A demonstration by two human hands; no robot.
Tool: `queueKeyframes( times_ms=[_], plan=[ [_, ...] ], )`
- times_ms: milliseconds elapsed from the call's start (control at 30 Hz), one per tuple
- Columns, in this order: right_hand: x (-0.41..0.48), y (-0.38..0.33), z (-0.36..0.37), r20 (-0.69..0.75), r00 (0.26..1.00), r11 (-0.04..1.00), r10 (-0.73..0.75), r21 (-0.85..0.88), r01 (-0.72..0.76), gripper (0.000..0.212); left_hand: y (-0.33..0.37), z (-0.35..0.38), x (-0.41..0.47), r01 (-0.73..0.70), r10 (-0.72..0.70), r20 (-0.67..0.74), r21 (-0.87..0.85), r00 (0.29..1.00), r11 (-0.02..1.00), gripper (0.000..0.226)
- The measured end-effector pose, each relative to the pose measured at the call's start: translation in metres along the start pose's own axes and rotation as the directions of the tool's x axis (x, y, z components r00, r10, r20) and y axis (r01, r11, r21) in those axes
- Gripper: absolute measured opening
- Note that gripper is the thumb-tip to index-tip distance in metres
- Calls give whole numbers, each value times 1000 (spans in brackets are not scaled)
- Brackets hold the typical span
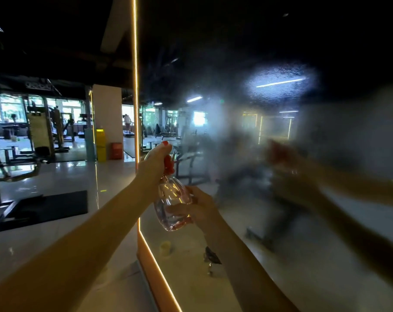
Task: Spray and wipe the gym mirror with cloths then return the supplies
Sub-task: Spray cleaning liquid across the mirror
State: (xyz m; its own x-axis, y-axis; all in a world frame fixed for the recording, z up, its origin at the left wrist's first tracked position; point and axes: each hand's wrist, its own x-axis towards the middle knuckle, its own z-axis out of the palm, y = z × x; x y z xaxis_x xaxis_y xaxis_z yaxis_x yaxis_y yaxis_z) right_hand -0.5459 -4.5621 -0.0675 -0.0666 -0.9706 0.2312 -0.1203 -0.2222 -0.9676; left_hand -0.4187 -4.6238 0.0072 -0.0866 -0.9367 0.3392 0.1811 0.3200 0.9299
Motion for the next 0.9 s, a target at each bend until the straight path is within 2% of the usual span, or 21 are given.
queueKeyframes(
  times_ms=[200,367,567,633,733,800,900],
  plan=[
    [9,13,22,87,994,998,58,12,-59,55,-21,-35,17,77,-75,106,-14,991,997,32],
    [16,33,35,143,982,991,126,-58,-119,56,-41,-43,13,116,-114,79,-27,990,993,24],
    [25,60,46,124,970,968,209,-170,-187,83,-70,-48,12,161,-162,41,30,986,987,21],
    [25,66,50,127,962,958,240,-191,-214,85,-81,-53,15,197,-201,75,55,977,979,24],
    [25,78,53,136,952,942,275,-235,-238,101,-96,-59,17,258,-275,176,113,945,959,30],
    [21,83,52,144,945,935,293,-248,-252,95,-106,-62,17,277,-296,233,110,926,954,30],
    [14,86,47,146,933,922,330,-262,-286,75,-119,-63,15,281,-293,267,83,918,956,30]
  ],
)
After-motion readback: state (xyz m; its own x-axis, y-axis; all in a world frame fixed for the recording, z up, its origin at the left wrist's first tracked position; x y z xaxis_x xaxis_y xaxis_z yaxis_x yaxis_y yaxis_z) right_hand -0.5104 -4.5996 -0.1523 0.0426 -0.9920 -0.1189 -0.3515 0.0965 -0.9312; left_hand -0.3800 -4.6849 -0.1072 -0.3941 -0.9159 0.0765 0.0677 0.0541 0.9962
